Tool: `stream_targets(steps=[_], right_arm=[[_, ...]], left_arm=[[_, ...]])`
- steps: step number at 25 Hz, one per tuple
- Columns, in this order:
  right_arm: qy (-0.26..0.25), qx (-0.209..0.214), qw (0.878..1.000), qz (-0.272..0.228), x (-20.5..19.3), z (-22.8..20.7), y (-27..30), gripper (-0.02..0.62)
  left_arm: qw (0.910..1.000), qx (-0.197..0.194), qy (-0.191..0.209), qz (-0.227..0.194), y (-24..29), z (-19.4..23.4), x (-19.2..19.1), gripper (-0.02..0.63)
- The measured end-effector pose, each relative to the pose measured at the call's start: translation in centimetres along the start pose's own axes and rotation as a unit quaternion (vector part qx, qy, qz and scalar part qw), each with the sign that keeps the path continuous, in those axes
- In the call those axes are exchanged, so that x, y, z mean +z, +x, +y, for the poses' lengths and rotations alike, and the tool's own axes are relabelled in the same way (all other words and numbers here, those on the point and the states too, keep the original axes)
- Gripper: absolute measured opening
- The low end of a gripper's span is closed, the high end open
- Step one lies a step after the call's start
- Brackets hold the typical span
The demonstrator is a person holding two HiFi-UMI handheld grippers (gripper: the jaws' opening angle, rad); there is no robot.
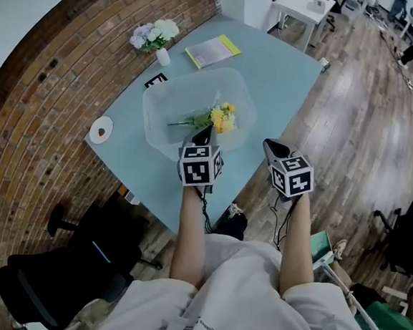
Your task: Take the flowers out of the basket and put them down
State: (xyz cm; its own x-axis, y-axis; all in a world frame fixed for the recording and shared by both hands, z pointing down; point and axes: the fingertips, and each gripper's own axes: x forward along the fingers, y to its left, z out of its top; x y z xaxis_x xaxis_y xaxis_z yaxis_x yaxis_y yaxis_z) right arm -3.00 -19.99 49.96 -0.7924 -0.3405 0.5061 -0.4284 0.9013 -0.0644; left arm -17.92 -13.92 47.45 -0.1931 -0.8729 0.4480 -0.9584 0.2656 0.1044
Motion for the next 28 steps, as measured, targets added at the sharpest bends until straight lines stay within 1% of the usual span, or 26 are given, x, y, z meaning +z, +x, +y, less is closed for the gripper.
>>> stream_targets(steps=[6,9,14,18,20,23,25,28], right_arm=[[-0.037,0.056,0.998,0.006,4.9,1.6,4.8,0.017],[-0.052,0.087,0.995,0.004,7.2,2.4,6.4,0.017],[-0.084,0.122,0.989,0.006,9.8,2.9,8.1,0.017],[-0.094,0.153,0.984,-0.002,12.6,3.3,9.5,0.017],[-0.105,0.166,0.980,-0.001,13.8,4.0,10.6,0.017],[-0.107,0.209,0.972,0.001,15.5,6.0,12.4,0.017],[-0.108,0.245,0.963,-0.003,16.7,7.9,13.6,0.017],[-0.148,0.291,0.945,0.016,17.9,10.9,16.6,0.016]], left_arm=[[0.9967,0.063,-0.052,0.004,0.0,7.8,0.5,0.020],[0.9935,0.088,-0.071,0.007,0.4,10.3,0.4,0.020],[0.9917,0.119,-0.041,0.026,0.7,12.1,0.8,0.020],[0.9879,0.147,-0.035,0.035,0.3,13.8,0.6,0.020],[0.9859,0.157,-0.045,0.035,-0.2,14.8,0.3,0.020],[0.9830,0.160,-0.083,0.034,-1.0,16.1,-0.6,0.020],[0.9824,0.159,-0.089,0.041,-1.4,16.6,-1.3,0.020],[0.9819,0.160,-0.097,0.028,-1.8,17.0,-1.5,0.020]])
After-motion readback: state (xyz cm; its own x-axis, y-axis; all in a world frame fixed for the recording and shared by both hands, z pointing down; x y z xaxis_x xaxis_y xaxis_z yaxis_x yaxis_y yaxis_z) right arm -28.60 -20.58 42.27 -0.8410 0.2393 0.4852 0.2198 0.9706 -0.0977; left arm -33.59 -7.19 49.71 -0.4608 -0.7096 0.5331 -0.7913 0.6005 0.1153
